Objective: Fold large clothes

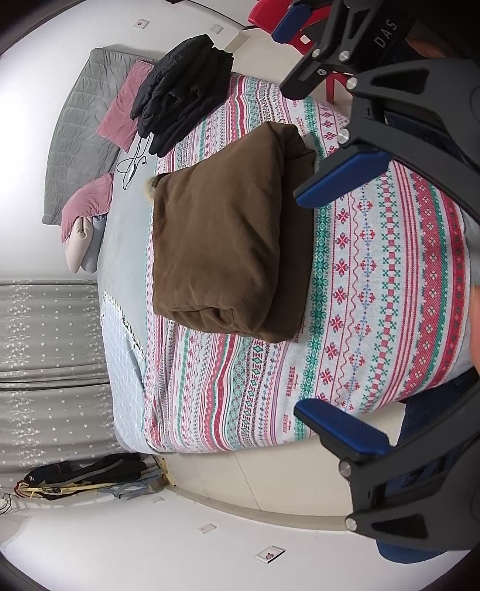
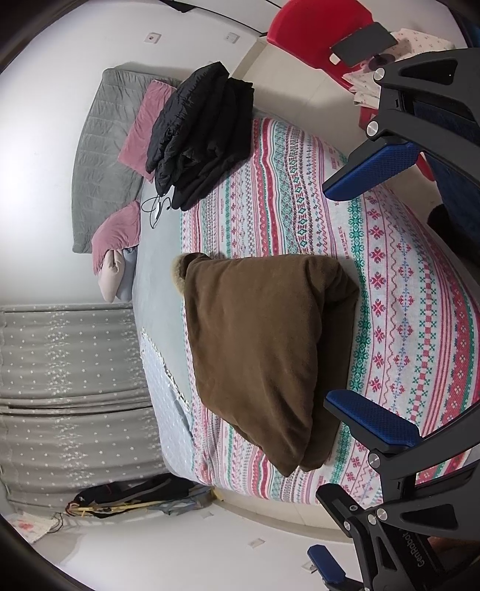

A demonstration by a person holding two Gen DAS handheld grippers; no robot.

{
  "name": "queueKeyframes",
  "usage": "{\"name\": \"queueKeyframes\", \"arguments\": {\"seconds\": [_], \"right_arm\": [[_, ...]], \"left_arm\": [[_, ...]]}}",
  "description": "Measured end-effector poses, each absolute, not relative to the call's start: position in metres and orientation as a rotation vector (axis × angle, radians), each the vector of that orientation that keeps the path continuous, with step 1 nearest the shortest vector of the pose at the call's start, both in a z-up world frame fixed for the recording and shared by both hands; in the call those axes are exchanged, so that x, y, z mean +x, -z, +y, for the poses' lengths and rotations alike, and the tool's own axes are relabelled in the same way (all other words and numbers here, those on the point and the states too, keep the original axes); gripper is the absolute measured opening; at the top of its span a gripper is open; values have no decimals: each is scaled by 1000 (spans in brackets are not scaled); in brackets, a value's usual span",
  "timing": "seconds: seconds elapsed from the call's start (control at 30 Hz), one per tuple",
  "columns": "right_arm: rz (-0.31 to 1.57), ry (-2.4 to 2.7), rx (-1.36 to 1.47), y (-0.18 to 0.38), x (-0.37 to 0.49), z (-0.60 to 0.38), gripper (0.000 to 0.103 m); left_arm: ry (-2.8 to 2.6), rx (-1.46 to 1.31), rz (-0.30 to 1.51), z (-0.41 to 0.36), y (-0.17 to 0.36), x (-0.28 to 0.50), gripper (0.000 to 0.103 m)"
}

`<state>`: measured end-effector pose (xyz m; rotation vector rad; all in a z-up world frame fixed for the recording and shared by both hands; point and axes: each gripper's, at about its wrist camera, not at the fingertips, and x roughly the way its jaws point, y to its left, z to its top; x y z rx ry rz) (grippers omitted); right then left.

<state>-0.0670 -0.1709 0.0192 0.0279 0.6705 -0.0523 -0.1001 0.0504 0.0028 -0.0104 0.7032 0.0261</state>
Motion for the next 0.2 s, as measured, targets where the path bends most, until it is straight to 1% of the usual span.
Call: {"name": "queueKeyframes", "arguments": {"seconds": [0.2], "right_arm": [[673, 56, 29, -18, -66, -172, 103]], "left_arm": [[-26, -3, 705, 50, -1, -99, 103]]}}
